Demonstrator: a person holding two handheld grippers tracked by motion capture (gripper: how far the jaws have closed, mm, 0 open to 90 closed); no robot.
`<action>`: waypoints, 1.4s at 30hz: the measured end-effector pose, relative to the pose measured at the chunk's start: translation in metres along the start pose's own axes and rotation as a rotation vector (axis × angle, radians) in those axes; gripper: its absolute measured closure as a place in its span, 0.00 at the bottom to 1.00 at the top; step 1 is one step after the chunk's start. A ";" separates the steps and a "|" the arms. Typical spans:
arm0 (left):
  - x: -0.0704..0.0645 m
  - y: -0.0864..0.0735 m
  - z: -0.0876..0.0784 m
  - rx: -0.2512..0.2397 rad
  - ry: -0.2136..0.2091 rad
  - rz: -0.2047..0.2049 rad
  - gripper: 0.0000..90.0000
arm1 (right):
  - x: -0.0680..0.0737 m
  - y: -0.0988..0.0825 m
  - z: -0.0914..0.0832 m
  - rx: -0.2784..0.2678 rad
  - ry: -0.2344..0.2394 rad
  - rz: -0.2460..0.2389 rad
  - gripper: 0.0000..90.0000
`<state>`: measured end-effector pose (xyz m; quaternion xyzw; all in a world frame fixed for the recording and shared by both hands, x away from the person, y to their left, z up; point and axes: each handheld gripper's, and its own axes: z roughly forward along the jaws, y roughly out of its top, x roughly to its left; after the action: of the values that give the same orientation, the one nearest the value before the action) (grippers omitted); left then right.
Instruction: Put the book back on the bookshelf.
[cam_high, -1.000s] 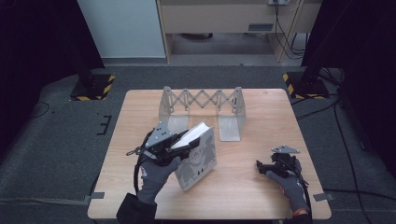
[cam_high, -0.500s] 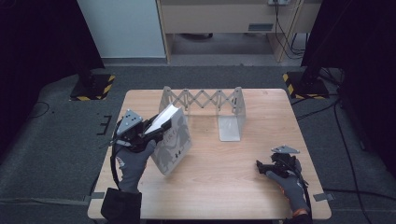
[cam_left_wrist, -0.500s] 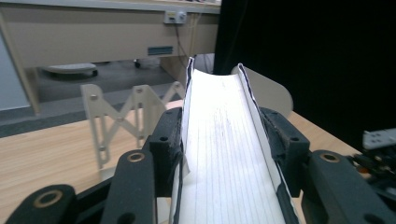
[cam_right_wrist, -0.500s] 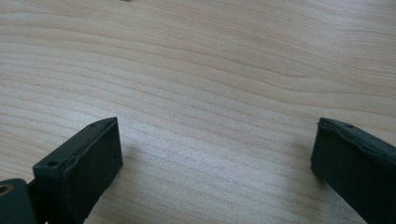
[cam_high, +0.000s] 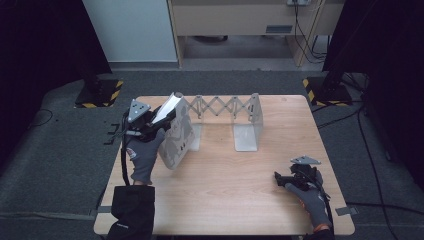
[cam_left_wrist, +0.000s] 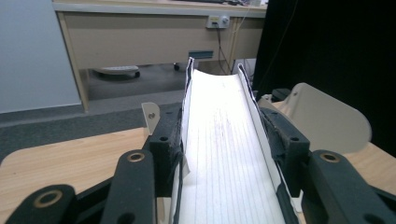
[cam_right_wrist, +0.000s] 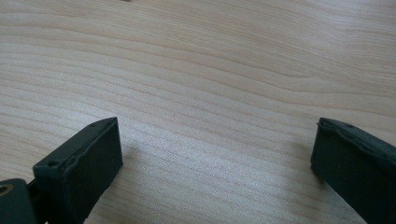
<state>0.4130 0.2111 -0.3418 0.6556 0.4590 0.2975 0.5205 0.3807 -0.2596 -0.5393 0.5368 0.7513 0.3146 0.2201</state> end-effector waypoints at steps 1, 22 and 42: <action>0.000 0.000 0.000 0.000 0.000 0.000 0.59 | 0.000 0.000 0.000 0.000 0.000 0.000 0.03; -0.004 0.001 0.071 0.025 0.102 0.048 0.59 | 0.000 0.000 0.000 -0.001 0.000 -0.001 0.03; -0.006 -0.021 0.104 0.042 0.100 0.011 0.59 | 0.000 0.000 0.000 -0.001 0.000 0.000 0.03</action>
<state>0.4944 0.1636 -0.3909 0.6532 0.4871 0.3229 0.4814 0.3808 -0.2598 -0.5393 0.5365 0.7513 0.3151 0.2202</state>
